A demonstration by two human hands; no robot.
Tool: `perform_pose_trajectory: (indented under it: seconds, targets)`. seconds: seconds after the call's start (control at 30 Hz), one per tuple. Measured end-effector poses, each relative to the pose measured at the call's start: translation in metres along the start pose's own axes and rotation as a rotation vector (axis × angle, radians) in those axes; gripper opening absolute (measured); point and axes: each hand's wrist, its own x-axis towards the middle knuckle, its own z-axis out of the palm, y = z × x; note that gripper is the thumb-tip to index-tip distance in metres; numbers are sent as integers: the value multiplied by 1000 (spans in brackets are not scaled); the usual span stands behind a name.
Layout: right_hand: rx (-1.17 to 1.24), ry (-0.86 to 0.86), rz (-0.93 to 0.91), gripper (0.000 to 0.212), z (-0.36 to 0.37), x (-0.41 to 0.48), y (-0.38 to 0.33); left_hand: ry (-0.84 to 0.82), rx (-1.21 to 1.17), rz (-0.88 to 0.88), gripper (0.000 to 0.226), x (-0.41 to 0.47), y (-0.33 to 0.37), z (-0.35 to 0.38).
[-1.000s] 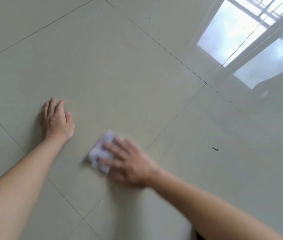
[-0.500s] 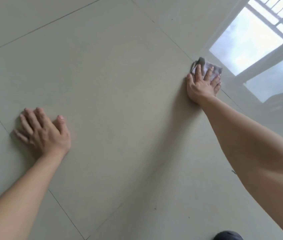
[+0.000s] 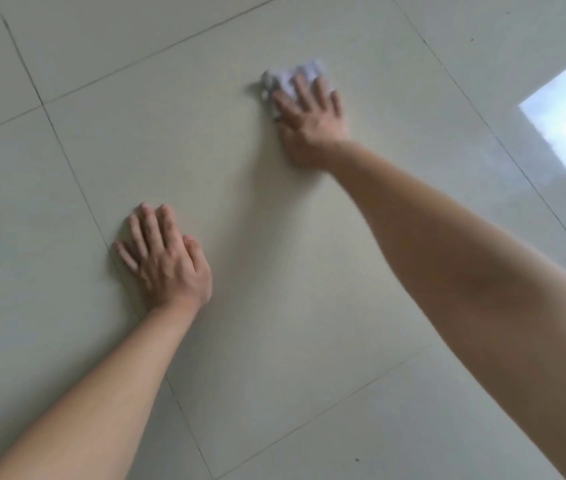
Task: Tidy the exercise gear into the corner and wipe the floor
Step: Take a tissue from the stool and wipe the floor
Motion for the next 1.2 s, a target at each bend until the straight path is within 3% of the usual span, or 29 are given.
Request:
perform_pose_trajectory:
  seconds: [0.1,0.2,0.27,0.4,0.5,0.57,0.7,0.87,1.0,1.1,1.2]
  targets:
    - [-4,2,-252,65,27,-63,-38,-46,22,-1,63,-1,1,-5]
    - [62,-9,-328,56,50,-148,-45,-138,16,-10,62,1,7,-13]
    - [93,-35,-319,54,56,-206,-47,-251,14,-4,61,-1,2,-22]
    - [158,-191,-209,80,18,-298,-47,-524,-89,104,78,-45,3,-93]
    - [256,-405,-34,79,-54,-331,-52,-614,42,204,63,-91,10,-178]
    - [198,-408,38,79,-122,-336,-66,-580,103,288,70,-100,17,-249]
    - [178,-195,21,76,-291,-327,-110,-417,71,297,72,-60,29,-412]
    - [215,6,49,46,-558,-330,-197,-164,-11,233,63,8,49,-688]
    - [243,135,-34,51,-756,-365,-281,33,-14,210,60,18,51,-899]
    - [319,246,-182,52,-857,-389,-337,206,5,187,58,7,42,-1021]
    - [409,318,-332,44,-902,-411,-385,393,-4,138,54,-27,26,-1096]
